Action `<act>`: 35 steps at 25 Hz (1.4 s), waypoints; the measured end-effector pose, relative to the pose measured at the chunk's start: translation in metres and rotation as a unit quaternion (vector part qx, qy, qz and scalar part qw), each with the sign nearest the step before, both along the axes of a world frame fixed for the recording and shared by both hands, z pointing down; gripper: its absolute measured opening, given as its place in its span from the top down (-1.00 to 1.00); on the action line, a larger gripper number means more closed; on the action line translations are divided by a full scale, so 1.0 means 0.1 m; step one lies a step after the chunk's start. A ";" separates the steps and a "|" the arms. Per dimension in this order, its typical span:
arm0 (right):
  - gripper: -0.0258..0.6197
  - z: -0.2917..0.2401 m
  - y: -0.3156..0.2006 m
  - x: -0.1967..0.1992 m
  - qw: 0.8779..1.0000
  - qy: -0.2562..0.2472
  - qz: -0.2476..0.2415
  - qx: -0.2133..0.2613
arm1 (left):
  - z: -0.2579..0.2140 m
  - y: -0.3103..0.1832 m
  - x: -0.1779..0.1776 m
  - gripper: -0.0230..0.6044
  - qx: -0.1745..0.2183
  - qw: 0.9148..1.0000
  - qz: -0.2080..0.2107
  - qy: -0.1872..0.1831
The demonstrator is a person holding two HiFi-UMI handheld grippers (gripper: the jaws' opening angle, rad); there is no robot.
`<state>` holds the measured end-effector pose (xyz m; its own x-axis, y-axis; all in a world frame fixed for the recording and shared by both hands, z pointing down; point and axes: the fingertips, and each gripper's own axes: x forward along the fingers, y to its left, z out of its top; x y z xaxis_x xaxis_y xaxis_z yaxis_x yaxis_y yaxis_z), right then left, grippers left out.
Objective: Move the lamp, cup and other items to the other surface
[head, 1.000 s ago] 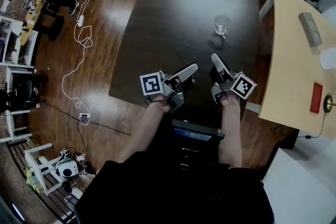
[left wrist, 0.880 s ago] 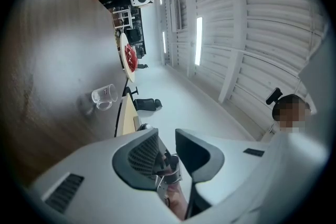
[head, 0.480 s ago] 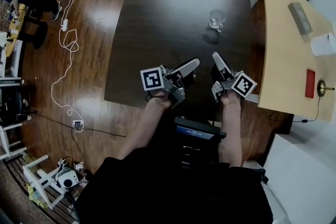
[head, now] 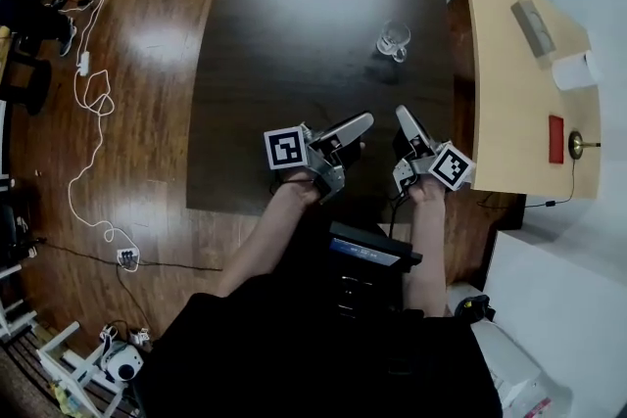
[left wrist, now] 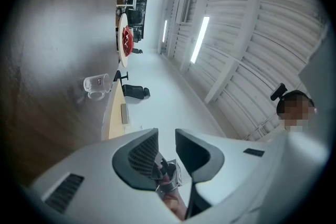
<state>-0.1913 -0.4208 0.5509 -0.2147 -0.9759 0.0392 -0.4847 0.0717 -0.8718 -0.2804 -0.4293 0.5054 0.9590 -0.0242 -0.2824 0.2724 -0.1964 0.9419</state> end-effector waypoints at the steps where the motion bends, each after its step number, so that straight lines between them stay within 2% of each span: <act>1: 0.70 0.01 -0.01 -0.01 1.000 0.008 0.005 -0.004 | 0.01 -0.02 0.00 0.56 -0.002 1.000 0.005 0.003; 5: 0.68 0.06 0.04 0.02 0.999 0.036 0.030 -0.027 | 0.05 -0.03 -0.01 0.56 -0.024 0.999 0.025 0.010; 9: 0.65 0.10 -0.01 0.15 0.997 0.052 0.036 -0.034 | 0.08 -0.06 0.09 0.56 -0.027 0.999 0.031 0.008; 14: 0.58 0.27 -0.19 0.37 0.996 0.072 0.023 -0.045 | 0.19 -0.16 0.30 0.56 -0.034 0.999 0.019 0.001; 17: 0.52 0.37 -0.36 0.58 0.993 0.105 0.015 -0.054 | 0.28 -0.27 0.45 0.56 -0.037 0.999 0.005 -0.010; 25: 0.41 0.79 -0.80 1.22 0.973 0.212 -0.003 -0.091 | 0.56 -0.54 0.87 0.56 -0.057 0.997 -0.028 -0.033; 35: 0.38 1.38 -1.32 1.79 0.936 0.328 -0.024 -0.123 | 0.99 -0.79 1.30 0.56 -0.082 0.993 -0.055 -0.061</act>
<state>-0.0126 -0.5528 0.6888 -0.1083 -0.9099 0.4005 -0.9233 -0.0572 -0.3797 -0.1499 -0.5078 0.6043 0.9750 -0.1658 -0.1479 0.1398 -0.0598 0.9884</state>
